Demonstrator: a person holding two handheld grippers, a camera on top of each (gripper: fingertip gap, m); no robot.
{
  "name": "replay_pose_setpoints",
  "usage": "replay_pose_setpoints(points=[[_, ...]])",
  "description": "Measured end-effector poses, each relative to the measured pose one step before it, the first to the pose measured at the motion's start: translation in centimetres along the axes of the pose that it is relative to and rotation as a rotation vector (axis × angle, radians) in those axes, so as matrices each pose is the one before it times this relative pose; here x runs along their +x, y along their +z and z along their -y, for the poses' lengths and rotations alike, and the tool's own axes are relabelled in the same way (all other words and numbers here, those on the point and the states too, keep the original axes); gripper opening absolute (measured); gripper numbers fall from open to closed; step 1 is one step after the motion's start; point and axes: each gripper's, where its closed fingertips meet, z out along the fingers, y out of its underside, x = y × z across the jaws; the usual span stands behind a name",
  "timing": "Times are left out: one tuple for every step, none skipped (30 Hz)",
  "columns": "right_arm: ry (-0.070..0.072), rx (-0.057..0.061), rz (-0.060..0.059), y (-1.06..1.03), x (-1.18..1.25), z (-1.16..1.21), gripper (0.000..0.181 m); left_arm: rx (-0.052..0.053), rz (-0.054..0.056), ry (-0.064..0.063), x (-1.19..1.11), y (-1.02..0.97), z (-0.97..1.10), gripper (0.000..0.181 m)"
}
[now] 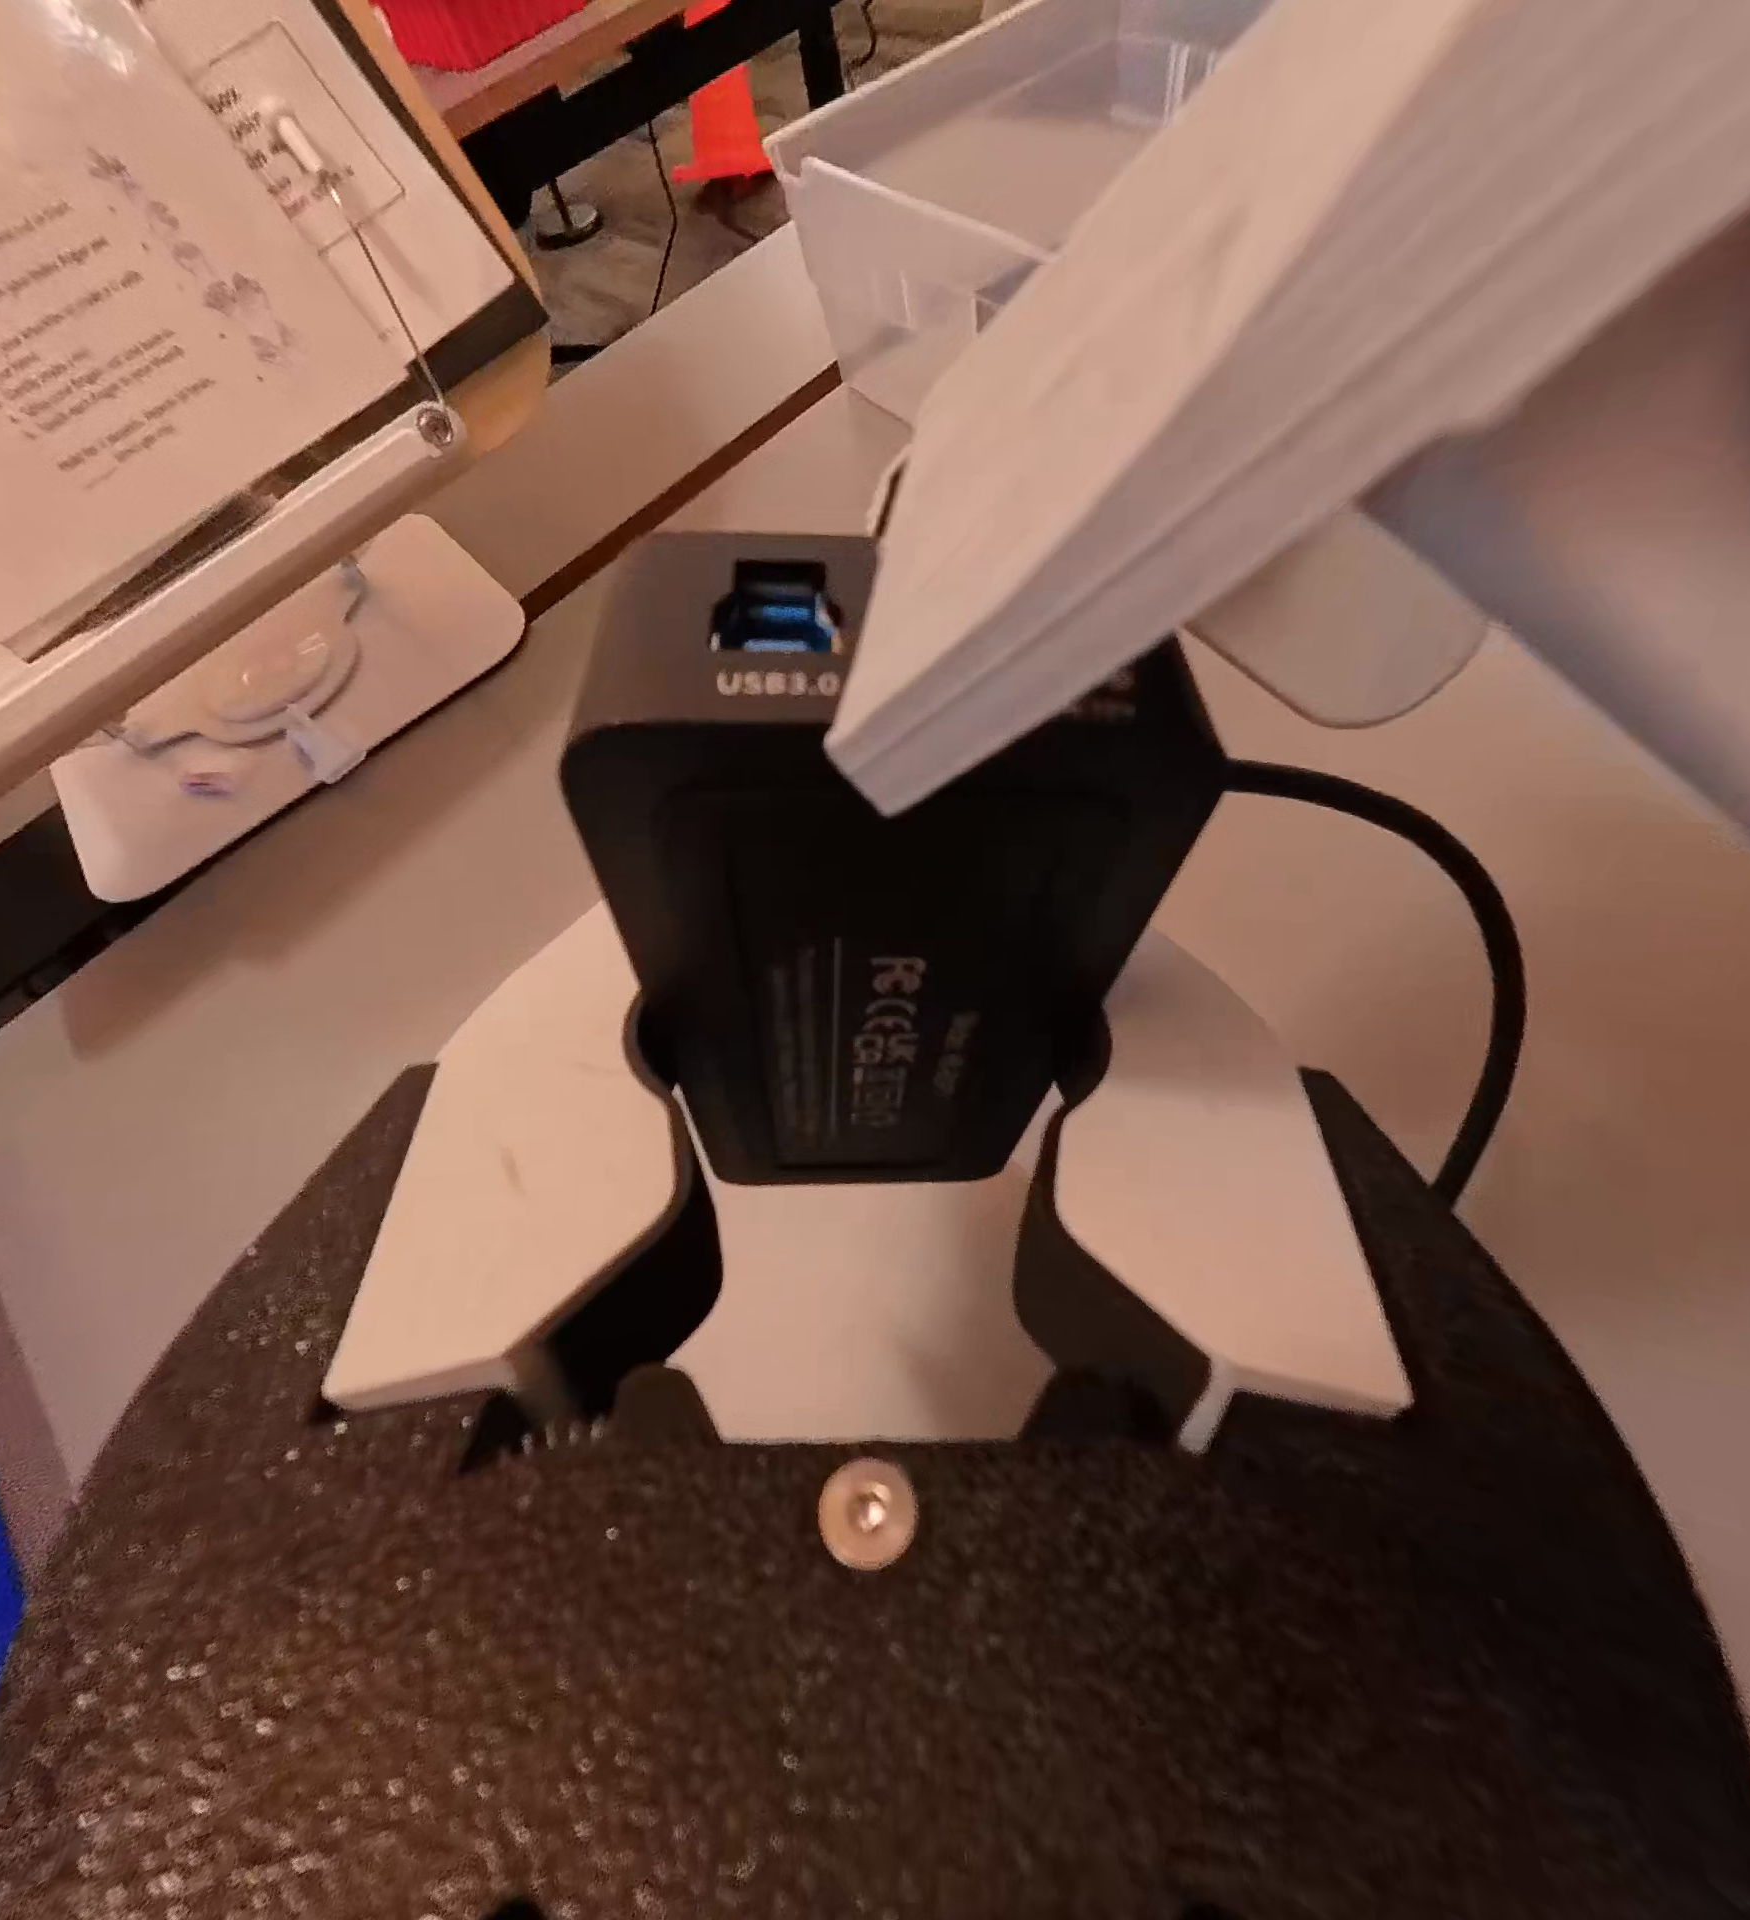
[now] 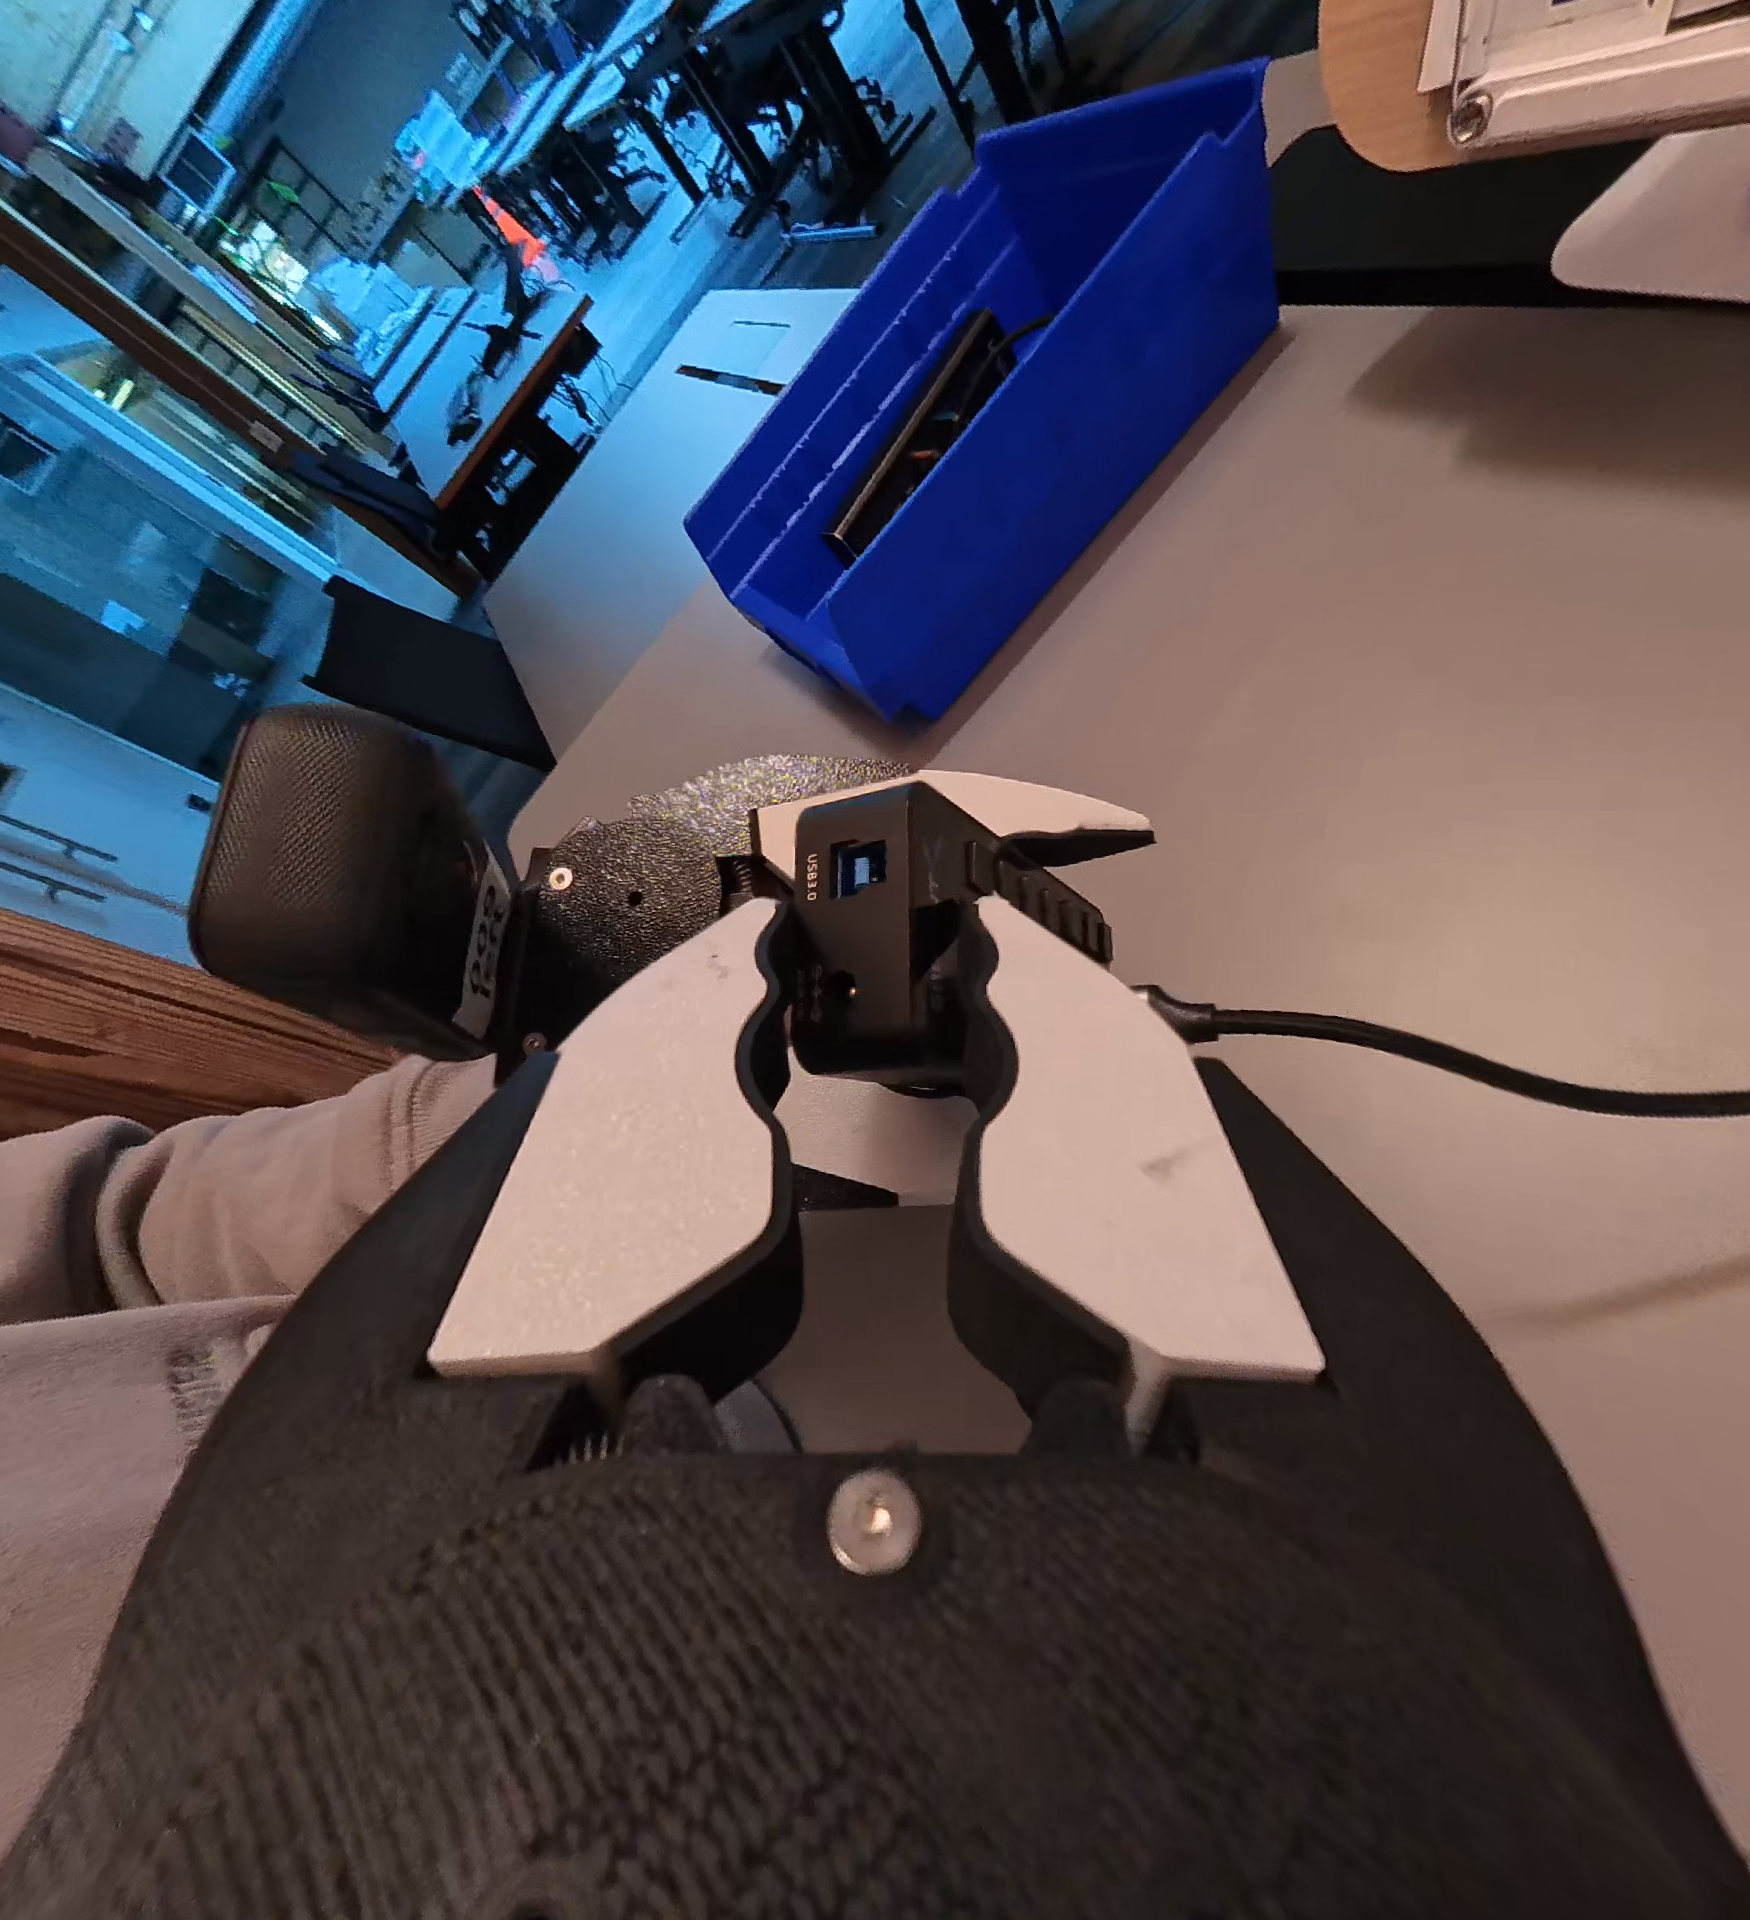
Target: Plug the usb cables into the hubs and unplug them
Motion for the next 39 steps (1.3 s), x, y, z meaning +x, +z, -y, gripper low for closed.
replay_pose_setpoints(points=[[0.0062,0.0052,0.0104,-0.085,-0.093,0.131,0.03,0.0144,-0.0077,-0.0012,-0.046,-0.068,0.216,0.07],[0.0058,0.0137,0.011,-0.055,-0.102,0.184,0.03,0.0085,-0.0156,-0.0077,0.026,-0.042,0.176,0.07],[0.0084,0.0098,0.0123,-0.019,-0.076,0.123,0.03,0.0034,-0.0043,0.003,-0.054,-0.015,0.1,0.07],[0.0007,0.0059,0.0098,-0.042,0.001,0.095,0.03,0.0035,0.0168,0.0193,-0.199,-0.03,0.083,0.07],[-0.0053,-0.0022,0.0085,-0.056,0.015,0.015,0.03,-0.002,0.0251,0.0188,-0.222,-0.005,0.022,0.07],[-0.0169,0.0027,0.0003,-0.063,0.059,0.062,0.029,0.0002,0.0287,0.007,-0.245,0.013,0.066,0.07],[-0.0101,0.0248,-0.0062,-0.061,0.083,0.259,0.028,0.0134,0.0309,-0.0028,-0.278,-0.004,0.212,0.07],[0.0057,0.0324,0.0025,-0.051,-0.017,0.285,0.027,0.0252,0.0325,-0.0018,-0.286,-0.028,0.315,0.07],[0.0167,0.0285,0.0063,-0.072,-0.048,0.26,0.027,0.0256,0.0331,-0.0003,-0.235,-0.071,0.316,0.07],[0.0146,0.0279,0.0041,-0.109,-0.021,0.264,0.027,0.0212,0.0338,-0.0012,-0.18,-0.125,0.288,0.07],[0.0162,0.0273,0.0006,-0.126,0.017,0.252,0.027,0.0129,0.0381,0.0098,-0.2,-0.175,0.229,0.07],[0.0115,0.0225,-0.0036,-0.135,0.07,0.176,0.027,0.0036,0.042,0.0339,-0.248,-0.158,0.097,0.07],[0.0102,0.0223,-0.012,-0.163,0.21,0.19,0.026,0.0004,0.0349,0.0492,-0.175,-0.1,0.027,0.07],[0.0089,0.0197,-0.0158,-0.18,0.274,0.179,0.026,-0.0018,0.0227,0.0374,-0.067,-0.053,0.022,0.071],[0.0056,0.0133,-0.0141,-0.159,0.243,0.128,0.026,-0.0046,0.004,0.016,0.151,-0.003,0.026,0.071],[0.0046,0.0093,-0.0092,-0.121,0.159,0.082,0.026,-0.007,-0.0152,0.0015,0.406,0.037,0.002,0.071],[0.0067,0.012,-0.0086,-0.105,0.155,0.12,0.026,-0.0075,-0.0119,-0.0098,0.337,0.071,-0.009,0.071],[0.0031,0.0021,-0.0048,-0.039,0.074,0.017,0.026,-0.0092,-0.0054,-0.013,0.166,0.083,-0.101,0.071],[-0.0035,-0.0126,-0.0089,-0.049,0.121,-0.129,0.026,-0.0085,-0.017,-0.0168,0.142,0.103,-0.155,0.065],[-0.0102,-0.0056,-0.0156,-0.087,0.188,-0.067,0.026,-0.0036,-0.0305,-0.0208,0.197,0.107,-0.123,0.063],[0.0016,-0.006,0.0031,-0.004,-0.044,-0.141,0.026,-0.008,-0.0188,-0.006,0.034,0.088,-0.185,0.062],[0.0065,-0.0154,-0.0039,0.026,0.074,-0.219,0.027,-0.0067,-0.0206,0.0164,0.046,0.066,-0.198,0.062],[-0.0108,-0.0088,-0.0049,0.001,0.098,-0.132,0.027,-0.0021,-0.0228,0.0047,0.051,0.034,-0.141,0.062],[-0.0046,-0.0055,0.0014,0.041,-0.015,-0.112,0.027,-0.0004,-0.0303,-0.0171,0.157,0.015,-0.102,0.062],[0.0011,-0.0064,0.0107,0.032,-0.149,-0.086,0.026,0.0078,-0.0341,-0.0366,0.181,-0.024,-0.008,0.062],[0.0058,-0.0022,0.0328,0.004,-0.449,0.013,0.018,0.0171,-0.0308,-0.0403,0.161,-0.074,0.09,0.062],[0.014,0.0169,0.0339,-0.036,-0.46,0.267,0.007,0.014,-0.0297,-0.0323,0.153,-0.081,0.044,0.062],[0.0021,0.0227,0.0162,-0.091,-0.238,0.375,0.0,-0.0015,-0.0224,-0.0253,0.088,-0.066,-0.127,0.062],[-0.014,0.0149,0.0375,-0.068,-0.563,0.298,0.0,0.002,-0.0205,-0.0086,0.146,-0.047,-0.095,0.061],[-0.0068,-0.0151,0.0019,0.056,-0.042,-0.105,0.0,0.0186,-0.0212,0.0024,0.227,-0.109,0.095,0.061],[-0.0158,-0.0345,-0.0062,0.083,0.102,-0.356,0.0,0.0116,-0.0155,-0.0086,0.14,-0.129,0.084,0.061],[-0.0051,-0.0117,0.0243,-0.074,-0.455,0.074,0.008,0.001,-0.0191,-0.0213,0.079,-0.091,-0.009,0.061],[0.0011,-0.0058,0.0187,-0.239,-0.522,0.306,0.02,0.0155,-0.0243,-0.0236,0.012,-0.148,0.134,0.061],[-0.0182,-0.0099,0.0071,-0.366,-0.413,0.358,0.026,0.0211,-0.0272,-0.0257,-0.054,-0.215,0.17,0.061],[-0.0425,-0.0158,0.0018,-0.473,-0.294,0.338,0.03,0.0112,-0.0422,-0.0258,0.049,-0.251,0.051,0.061],[-0.0598,-0.0204,-0.0039,-0.543,-0.142,0.257,0.036,0.0135,-0.0439,-0.0221,0.07,-0.327,0.09,0.061],[-0.0653,-0.0256,-0.0123,-0.582,0.092,0.103,0.04,0.0226,-0.0531,-0.0182,0.247,-0.386,0.199,0.061],[-0.0674,-0.0265,-0.0124,-0.573,0.196,-0.047,0.041,0.0215,-0.0739,-0.0191,0.547,-0.41,0.241,0.061],[-0.0649,-0.0325,-0.0079,-0.457,0.22,-0.299,0.04,0.0189,-0.0634,-0.0172,0.514,-0.417,0.26,0.061]])
